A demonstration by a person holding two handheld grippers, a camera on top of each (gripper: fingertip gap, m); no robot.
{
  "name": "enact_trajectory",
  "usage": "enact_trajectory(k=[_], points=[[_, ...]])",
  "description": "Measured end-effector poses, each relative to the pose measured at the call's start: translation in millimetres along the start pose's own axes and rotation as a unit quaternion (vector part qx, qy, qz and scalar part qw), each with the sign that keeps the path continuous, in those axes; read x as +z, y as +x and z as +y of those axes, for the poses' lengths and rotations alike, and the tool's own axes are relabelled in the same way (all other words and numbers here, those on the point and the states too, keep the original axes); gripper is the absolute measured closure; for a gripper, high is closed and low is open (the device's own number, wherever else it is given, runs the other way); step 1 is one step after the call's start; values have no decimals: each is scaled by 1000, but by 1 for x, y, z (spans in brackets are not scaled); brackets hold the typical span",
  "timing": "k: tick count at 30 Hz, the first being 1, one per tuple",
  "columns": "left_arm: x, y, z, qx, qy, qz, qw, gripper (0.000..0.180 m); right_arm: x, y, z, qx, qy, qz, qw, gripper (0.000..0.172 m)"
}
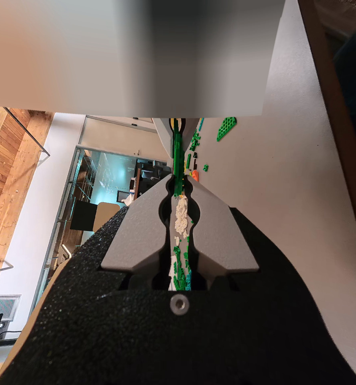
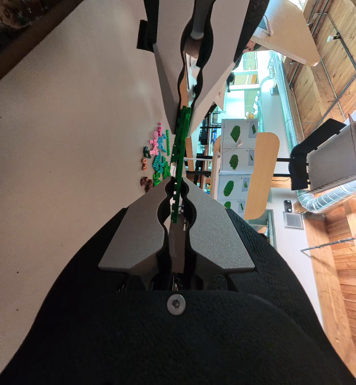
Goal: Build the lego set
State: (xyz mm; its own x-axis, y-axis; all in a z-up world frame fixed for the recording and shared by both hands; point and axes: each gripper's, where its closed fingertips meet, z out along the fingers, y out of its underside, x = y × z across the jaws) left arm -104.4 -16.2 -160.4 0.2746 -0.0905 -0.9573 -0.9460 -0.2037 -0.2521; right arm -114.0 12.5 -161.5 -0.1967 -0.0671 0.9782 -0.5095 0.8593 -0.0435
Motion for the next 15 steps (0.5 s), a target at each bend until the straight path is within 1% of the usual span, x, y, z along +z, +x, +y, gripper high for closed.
enact_trajectory(k=[6, 10, 11, 14, 15], points=[[1, -1, 0, -5, -3, -5, 1000, 175, -1, -2, 1, -23, -7, -6, 1000, 169], [3, 0, 0, -5, -3, -8, 1000, 175, -1, -4, 2, 16, 0, -27, 1000, 169], [3, 0, 0, -6, -5, -7, 1000, 175, -1, -4, 3, 12, -4, -29, 1000, 169], [5, -1, 4, -18, -10, -3, 1000, 175, 1, -3, 6, -76, -32, -6, 997, 168], [5, 0, 5, -21, -12, 0, 1000, 175, 2, -4, 6, -89, -39, -6, 995, 167]])
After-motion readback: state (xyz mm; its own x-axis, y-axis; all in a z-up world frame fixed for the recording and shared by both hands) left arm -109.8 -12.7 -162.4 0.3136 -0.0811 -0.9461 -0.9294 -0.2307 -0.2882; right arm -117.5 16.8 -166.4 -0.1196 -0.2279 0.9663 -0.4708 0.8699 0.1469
